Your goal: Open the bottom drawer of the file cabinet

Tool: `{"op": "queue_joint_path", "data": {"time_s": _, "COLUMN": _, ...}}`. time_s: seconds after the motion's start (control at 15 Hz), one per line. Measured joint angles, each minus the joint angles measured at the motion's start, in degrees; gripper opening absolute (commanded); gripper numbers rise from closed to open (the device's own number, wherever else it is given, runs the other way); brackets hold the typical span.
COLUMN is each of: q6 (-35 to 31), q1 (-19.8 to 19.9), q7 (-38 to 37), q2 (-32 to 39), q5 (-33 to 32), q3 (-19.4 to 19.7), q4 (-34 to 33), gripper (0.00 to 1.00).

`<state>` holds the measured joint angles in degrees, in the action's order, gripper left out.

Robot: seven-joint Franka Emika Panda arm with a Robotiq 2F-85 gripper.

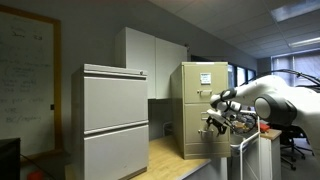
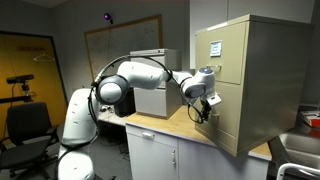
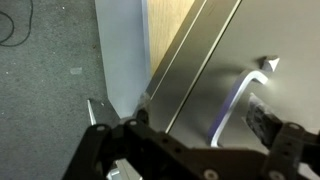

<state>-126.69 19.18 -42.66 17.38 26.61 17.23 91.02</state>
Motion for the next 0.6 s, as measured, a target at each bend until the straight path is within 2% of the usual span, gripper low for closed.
{"op": "queue_joint_path", "data": {"time_s": 0.53, "q6": -0.2, "q1": -1.4, "q7": -9.7, "q2": 4.4, "q5": -6.9, "q3": 0.2, "q4": -3.3, "gripper": 1.0}}
{"op": "queue_joint_path", "data": {"time_s": 0.6, "q6": 0.0, "q1": -1.5, "q7": -10.3, "q2": 4.4, "q5": -7.6, "q3": 0.2, "q4": -3.5, "gripper": 0.75}}
